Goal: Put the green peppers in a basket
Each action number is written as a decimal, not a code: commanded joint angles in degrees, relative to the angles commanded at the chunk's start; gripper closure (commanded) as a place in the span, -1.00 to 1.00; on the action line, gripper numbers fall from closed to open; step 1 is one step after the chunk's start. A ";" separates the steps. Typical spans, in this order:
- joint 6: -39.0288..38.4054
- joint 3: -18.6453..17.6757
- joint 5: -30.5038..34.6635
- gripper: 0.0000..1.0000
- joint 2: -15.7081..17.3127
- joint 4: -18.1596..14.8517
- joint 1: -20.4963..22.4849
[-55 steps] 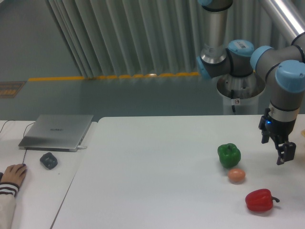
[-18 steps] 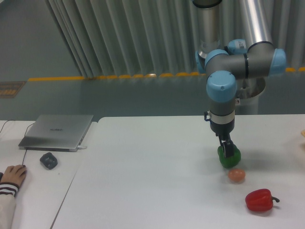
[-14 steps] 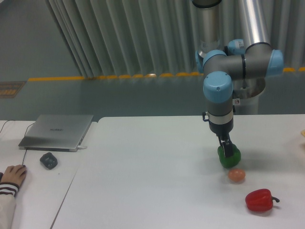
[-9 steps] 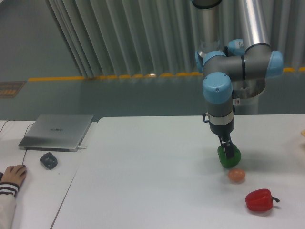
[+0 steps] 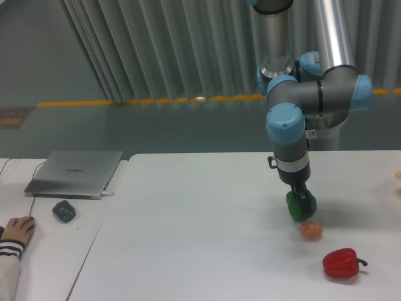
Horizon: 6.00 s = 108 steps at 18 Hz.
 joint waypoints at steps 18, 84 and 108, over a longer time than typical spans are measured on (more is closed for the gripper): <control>0.00 5.79 1.41 0.38 0.09 -7.99 2.19; 51.09 10.99 -5.43 -1.00 -1.32 7.56 31.55; 31.55 9.32 -7.03 -1.00 -0.53 7.73 25.14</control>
